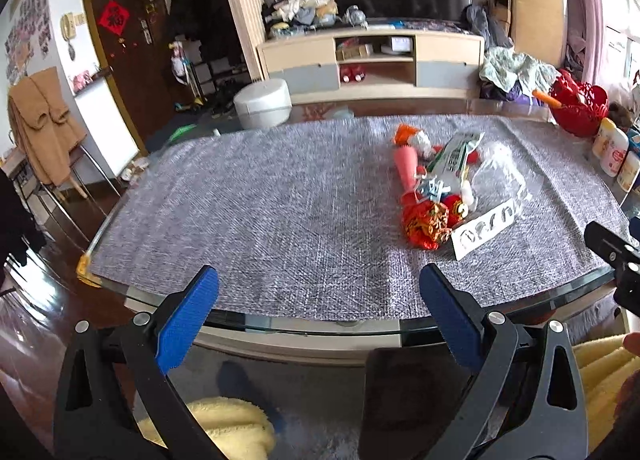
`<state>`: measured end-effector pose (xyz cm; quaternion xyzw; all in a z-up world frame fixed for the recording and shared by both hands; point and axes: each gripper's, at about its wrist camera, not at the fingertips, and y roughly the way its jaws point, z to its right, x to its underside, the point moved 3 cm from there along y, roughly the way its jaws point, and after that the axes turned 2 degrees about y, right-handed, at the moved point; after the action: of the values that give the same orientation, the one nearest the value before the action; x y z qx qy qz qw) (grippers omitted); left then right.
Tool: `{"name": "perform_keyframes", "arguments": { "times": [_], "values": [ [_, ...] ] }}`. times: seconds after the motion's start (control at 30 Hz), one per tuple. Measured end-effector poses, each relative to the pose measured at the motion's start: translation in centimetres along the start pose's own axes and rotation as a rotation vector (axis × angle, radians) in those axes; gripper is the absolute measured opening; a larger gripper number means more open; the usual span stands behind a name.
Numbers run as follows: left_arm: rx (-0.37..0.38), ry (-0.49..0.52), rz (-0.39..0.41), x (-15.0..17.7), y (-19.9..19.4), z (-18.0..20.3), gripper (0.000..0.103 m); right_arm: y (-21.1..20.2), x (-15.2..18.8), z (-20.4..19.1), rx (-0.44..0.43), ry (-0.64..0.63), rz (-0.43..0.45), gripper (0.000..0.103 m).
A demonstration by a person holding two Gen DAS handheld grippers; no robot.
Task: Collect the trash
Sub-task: 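Reach the left tool to the orange candy wrapper while the right tool grasps the blister pack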
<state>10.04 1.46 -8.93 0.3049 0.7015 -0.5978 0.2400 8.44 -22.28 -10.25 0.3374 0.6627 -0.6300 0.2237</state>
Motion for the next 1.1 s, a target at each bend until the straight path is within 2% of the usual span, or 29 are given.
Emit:
{"name": "perform_keyframes", "arguments": {
  "times": [0.17, 0.3, 0.47, 0.63, 0.8, 1.1],
  "values": [
    [0.018, -0.014, -0.027, -0.4, 1.9, -0.6, 0.095, 3.5, 0.6, -0.3, -0.051, 0.017, -0.107, 0.1],
    [0.052, -0.021, -0.036, -1.1, 3.2, -0.6, 0.095, 5.2, 1.0, -0.5, -0.012, -0.001, -0.124, 0.1],
    [0.059, -0.025, -0.058, -1.6, 4.7, -0.7, 0.095, 7.6, 1.3, -1.0, -0.061, 0.004, -0.182, 0.1],
    [0.06, -0.048, -0.072, -2.0, 5.9, -1.7, 0.095, 9.2, 2.1, -3.6, -0.129, -0.049, -0.223, 0.088],
    [0.074, -0.046, -0.079, -2.6, 6.6, -1.8, 0.095, 11.0, 2.9, -5.7, -0.16, -0.069, -0.253, 0.076],
    [0.097, -0.053, -0.092, -3.5, 8.0, -1.8, 0.095, 12.7, 2.2, -7.0, -0.098, -0.1, -0.2, 0.068]
  ]
}}
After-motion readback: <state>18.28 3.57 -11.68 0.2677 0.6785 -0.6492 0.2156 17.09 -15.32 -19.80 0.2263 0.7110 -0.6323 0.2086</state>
